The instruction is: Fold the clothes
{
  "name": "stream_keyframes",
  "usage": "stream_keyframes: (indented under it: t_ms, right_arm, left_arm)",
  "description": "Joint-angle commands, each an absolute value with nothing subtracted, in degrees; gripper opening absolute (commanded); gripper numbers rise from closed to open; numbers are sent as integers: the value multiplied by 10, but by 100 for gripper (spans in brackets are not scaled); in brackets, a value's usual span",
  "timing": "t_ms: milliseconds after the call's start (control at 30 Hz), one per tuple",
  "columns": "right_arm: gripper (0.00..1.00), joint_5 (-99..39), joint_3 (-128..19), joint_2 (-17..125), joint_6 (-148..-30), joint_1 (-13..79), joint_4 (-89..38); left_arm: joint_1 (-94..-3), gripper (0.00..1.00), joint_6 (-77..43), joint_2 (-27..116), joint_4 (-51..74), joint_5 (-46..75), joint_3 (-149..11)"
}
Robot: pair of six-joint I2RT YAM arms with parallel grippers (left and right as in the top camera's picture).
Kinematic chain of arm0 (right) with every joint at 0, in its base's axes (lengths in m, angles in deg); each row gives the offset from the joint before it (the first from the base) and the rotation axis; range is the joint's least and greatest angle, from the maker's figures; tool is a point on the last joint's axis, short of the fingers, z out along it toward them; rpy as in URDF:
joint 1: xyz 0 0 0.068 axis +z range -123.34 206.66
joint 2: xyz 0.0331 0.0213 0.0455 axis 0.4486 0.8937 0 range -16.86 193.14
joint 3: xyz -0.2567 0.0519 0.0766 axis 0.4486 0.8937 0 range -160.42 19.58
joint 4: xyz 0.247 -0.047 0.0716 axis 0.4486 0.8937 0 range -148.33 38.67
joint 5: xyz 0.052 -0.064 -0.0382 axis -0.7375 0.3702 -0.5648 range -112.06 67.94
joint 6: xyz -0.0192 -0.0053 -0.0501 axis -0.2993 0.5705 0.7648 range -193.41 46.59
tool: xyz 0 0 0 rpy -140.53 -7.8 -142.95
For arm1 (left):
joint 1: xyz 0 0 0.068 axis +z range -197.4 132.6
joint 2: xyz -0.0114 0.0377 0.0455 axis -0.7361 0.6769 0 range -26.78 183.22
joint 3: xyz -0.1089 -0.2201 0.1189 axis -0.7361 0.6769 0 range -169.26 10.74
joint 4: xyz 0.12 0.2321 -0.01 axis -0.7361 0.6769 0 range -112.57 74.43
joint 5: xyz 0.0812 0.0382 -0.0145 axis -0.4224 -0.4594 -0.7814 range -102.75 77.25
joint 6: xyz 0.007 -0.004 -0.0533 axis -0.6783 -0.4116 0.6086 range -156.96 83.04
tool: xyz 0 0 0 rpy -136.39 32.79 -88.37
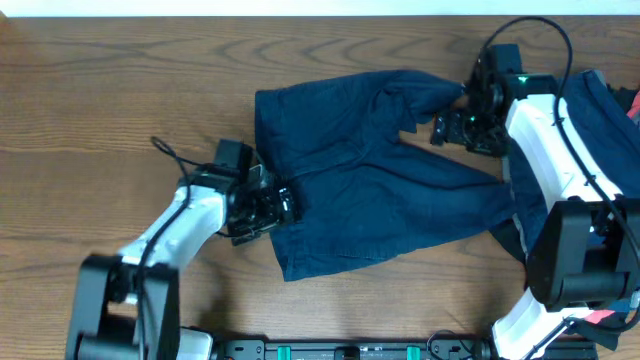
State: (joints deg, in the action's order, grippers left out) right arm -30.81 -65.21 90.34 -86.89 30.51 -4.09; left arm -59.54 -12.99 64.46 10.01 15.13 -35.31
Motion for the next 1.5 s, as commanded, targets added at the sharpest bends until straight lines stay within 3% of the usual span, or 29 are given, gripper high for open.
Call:
stream_keyframes:
  t_ms: [0, 200, 367, 567, 600, 633, 667, 700, 900, 1067, 1200, 1233, 1300, 1400, 1467]
  right_arm:
    - [86, -332, -643, 900, -825, 331, -76]
    - [84, -311, -626, 953, -825, 353, -152]
    - [71, -312, -625, 1016, -825, 368, -230]
    - [62, -305, -625, 1064, -825, 391, -319]
    - [53, -295, -625, 1067, -825, 394, -326]
    - [38, -280, -625, 1067, -826, 396, -329]
    - [14, -256, -625, 1067, -831, 397, -328]
    - [1, -225, -626, 1065, -843, 397, -318]
    - [1, 45, -646, 1011, -930, 378, -194]
    - [1, 188, -654, 904, -934, 339, -174]
    - [1, 111, -654, 851, -931, 313, -174]
    - [10, 85, -654, 845, -927, 308, -166]
    - [57, 52, -654, 844, -927, 298, -142]
    - [85, 42, -654, 854, -928, 288, -108]
    - [89, 46, -654, 855, -931, 285, -84]
  left_arm:
    - [-598, 98, -126, 670, 87, 146, -351]
    - [-598, 98, -127, 688, 66, 146, -351]
    - [-598, 98, -127, 688, 62, 146, -351]
    - [-598, 98, -127, 688, 62, 146, -351]
    - [-598, 98, -127, 688, 62, 146, -351]
    - [-598, 98, -127, 688, 62, 146, -351]
    - [-598, 98, -127, 688, 62, 146, -351]
    - [-598, 98, -127, 688, 62, 146, -351]
    - [-598, 98, -127, 688, 62, 146, -351]
    - [-598, 98, -127, 688, 63, 146, -351]
    - [-598, 98, -127, 688, 63, 146, -351]
    - [-598, 98, -127, 688, 63, 146, -351]
    - [-598, 98, -127, 688, 63, 146, -351]
    - [-598, 98, -127, 688, 67, 146, -351]
    - [-598, 98, -127, 688, 69, 146, -351]
